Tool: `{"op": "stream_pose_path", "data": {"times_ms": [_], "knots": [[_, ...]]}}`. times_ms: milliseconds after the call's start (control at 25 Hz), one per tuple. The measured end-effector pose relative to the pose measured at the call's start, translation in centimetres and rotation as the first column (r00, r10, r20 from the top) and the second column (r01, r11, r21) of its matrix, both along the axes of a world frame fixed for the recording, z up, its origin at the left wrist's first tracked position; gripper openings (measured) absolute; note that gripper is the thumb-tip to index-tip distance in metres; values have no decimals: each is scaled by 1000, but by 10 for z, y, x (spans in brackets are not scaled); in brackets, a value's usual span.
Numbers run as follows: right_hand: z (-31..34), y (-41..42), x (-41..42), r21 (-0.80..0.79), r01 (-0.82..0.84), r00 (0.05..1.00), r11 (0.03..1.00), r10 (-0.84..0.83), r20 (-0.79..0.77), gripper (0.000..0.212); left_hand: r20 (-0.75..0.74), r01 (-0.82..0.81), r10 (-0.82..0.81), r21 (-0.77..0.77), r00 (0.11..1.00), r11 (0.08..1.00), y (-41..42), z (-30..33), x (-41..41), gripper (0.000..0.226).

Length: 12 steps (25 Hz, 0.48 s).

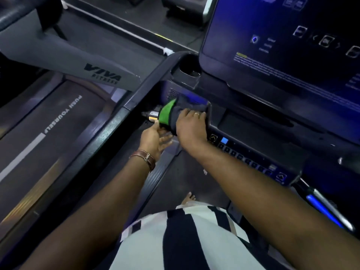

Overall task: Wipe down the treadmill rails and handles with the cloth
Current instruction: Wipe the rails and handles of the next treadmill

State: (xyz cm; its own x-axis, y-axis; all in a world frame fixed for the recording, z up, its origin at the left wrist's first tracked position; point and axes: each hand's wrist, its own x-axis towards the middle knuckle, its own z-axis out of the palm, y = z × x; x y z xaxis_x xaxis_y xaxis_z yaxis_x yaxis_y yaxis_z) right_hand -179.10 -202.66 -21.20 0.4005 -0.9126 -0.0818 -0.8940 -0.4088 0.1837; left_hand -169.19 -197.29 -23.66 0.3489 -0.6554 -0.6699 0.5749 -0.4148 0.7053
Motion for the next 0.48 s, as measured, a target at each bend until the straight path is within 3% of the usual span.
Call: {"op": "stream_pose_path", "data": {"times_ms": [80,160,280,360,440,480], "knots": [[8,-29,9,211,-29,999,977,20,42,45,2,-28,28,33,1000,999,-8,-11,4,41],[13,-45,17,320,-94,994,943,72,81,62,-21,-80,82,51,996,995,-10,-22,6,46],[-9,-20,17,8,-230,972,973,229,49,42,-119,-182,191,76,974,980,-8,-36,12,52],[-15,-6,15,-6,-224,974,975,224,-26,40,-118,-177,185,82,976,981,-7,-42,22,56],[2,-33,21,216,-150,983,965,170,-75,41,-123,-133,142,77,982,988,-5,-47,32,64],[11,-50,27,371,-101,993,923,119,-26,47,-133,-121,129,73,983,990,-5,-49,37,66]]}}
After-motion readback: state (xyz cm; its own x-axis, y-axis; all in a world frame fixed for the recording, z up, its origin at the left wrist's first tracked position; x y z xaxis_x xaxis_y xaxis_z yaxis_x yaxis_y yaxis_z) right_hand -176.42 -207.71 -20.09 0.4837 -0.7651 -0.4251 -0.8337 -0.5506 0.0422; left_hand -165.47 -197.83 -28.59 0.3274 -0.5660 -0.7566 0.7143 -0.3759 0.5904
